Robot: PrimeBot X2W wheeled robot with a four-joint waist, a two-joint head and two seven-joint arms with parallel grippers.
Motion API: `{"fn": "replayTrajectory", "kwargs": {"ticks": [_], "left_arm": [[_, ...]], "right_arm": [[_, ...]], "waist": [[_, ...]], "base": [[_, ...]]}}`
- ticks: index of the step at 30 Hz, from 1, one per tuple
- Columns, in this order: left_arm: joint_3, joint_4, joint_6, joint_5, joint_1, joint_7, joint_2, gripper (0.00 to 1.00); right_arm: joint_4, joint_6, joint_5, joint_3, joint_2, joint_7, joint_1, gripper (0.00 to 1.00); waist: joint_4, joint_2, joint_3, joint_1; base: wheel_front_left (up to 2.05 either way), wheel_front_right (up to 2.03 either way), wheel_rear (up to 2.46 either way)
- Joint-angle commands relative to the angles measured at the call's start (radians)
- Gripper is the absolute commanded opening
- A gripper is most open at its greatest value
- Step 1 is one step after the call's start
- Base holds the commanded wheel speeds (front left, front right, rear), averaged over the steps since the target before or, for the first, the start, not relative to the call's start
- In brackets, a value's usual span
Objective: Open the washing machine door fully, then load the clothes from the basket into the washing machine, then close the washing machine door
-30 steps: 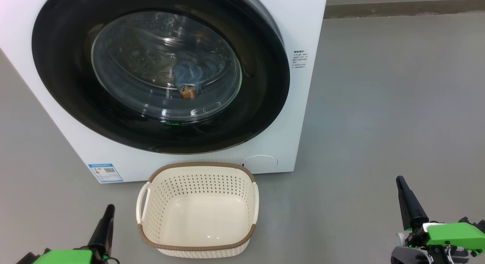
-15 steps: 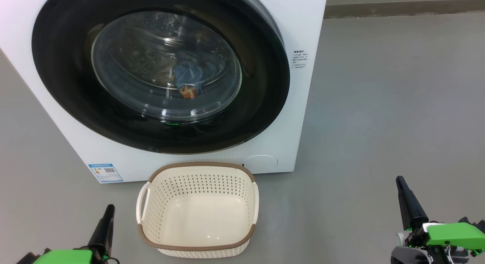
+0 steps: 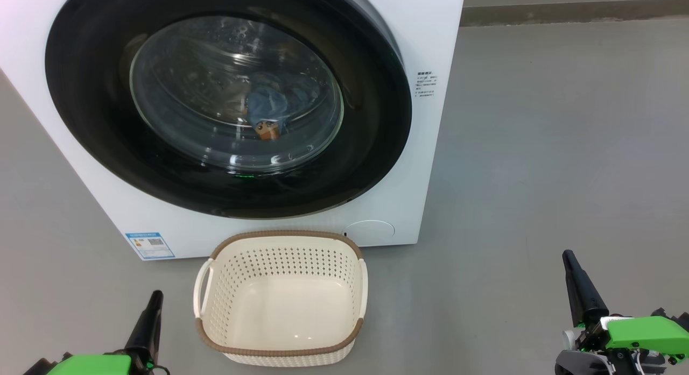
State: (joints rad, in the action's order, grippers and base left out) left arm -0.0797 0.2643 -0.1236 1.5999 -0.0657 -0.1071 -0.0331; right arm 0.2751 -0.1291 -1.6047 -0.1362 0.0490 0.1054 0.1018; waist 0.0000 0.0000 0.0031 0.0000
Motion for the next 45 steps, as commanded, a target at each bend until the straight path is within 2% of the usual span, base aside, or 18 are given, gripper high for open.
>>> {"fn": "replayTrajectory", "kwargs": {"ticks": [1,45], "left_arm": [[-0.034,-0.019,-0.007,0.009,-0.042,-0.006,-0.017,0.00],[-0.034,-0.019,-0.007,0.009,-0.042,-0.006,-0.017,0.00]], "right_arm": [[-0.030,-0.002,-0.003,0.022,0.002,0.008,0.006,0.00],[-0.030,-0.002,-0.003,0.022,0.001,0.009,0.006,0.00]], "waist": [[0.000,0.0000,0.000,0.0000],[0.000,0.0000,0.000,0.0000]], "base": [[0.00,0.00,0.00],[0.00,0.00,0.00]]}}
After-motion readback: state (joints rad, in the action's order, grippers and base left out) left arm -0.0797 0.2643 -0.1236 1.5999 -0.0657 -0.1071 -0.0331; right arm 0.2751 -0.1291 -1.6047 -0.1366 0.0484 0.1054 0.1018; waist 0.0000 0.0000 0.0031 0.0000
